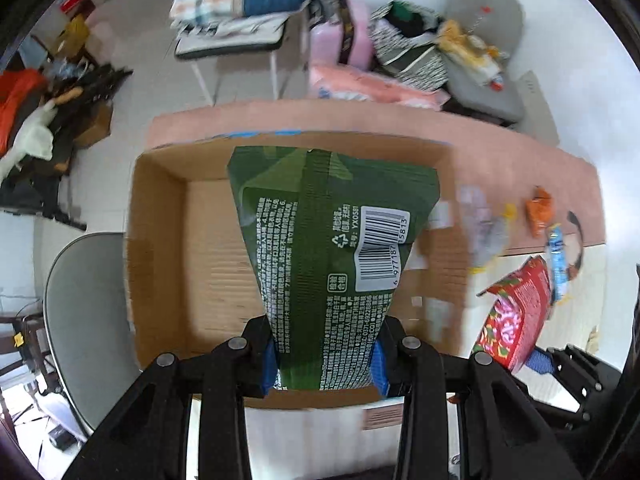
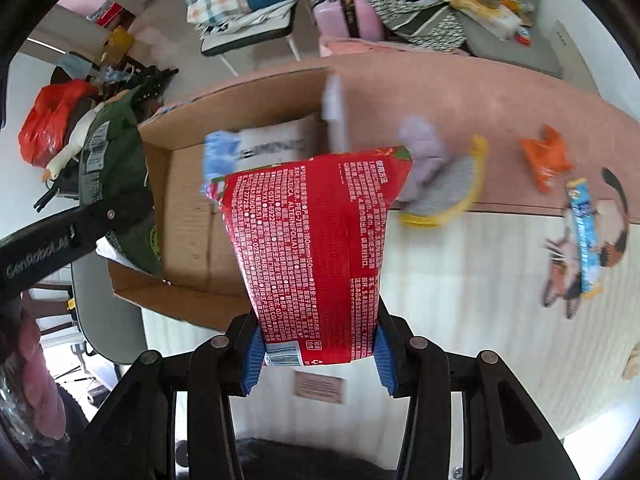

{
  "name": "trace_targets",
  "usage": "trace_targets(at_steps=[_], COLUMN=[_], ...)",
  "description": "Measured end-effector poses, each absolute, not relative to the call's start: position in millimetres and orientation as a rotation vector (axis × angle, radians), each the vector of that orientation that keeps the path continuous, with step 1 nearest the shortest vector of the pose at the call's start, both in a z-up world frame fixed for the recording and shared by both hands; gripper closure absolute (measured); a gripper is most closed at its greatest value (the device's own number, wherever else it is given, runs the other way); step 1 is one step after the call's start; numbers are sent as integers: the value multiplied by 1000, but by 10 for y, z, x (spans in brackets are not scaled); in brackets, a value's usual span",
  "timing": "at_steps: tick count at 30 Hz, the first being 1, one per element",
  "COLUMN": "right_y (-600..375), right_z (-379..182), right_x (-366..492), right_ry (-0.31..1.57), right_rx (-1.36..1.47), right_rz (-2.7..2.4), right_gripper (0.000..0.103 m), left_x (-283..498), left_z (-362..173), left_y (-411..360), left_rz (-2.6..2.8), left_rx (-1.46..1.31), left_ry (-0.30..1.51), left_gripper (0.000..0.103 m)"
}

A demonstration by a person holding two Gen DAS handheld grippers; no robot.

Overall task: Organize soft objects
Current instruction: 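Carry both packs into the box and open both tools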

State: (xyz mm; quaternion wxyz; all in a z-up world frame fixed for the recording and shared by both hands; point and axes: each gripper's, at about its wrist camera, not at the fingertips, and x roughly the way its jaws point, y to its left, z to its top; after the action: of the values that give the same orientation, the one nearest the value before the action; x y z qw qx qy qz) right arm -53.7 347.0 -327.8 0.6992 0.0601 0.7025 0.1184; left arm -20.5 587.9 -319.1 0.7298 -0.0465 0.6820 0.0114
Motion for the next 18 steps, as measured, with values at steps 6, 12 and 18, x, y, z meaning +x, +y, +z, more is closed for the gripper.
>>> trace_targets(at_steps=[6,12,18], right_y=[4137,4444,4583], right_z=[-3772,-4381,-4728], right_x=[-419,-374,-418], right_ry=[1653,1756,1822], right_rx=[132,92,60], right_rz=[214,144,83], right_gripper=[55,55,55], left_x=[135,436,570], left_z=[-3777,-4326,-4641], left_y=[6483,6726,6755], left_rz=[89,97,76], left_rx=[-124,-136,-129], left_ry=[1611,1713,1801], left_gripper=[70,70,67])
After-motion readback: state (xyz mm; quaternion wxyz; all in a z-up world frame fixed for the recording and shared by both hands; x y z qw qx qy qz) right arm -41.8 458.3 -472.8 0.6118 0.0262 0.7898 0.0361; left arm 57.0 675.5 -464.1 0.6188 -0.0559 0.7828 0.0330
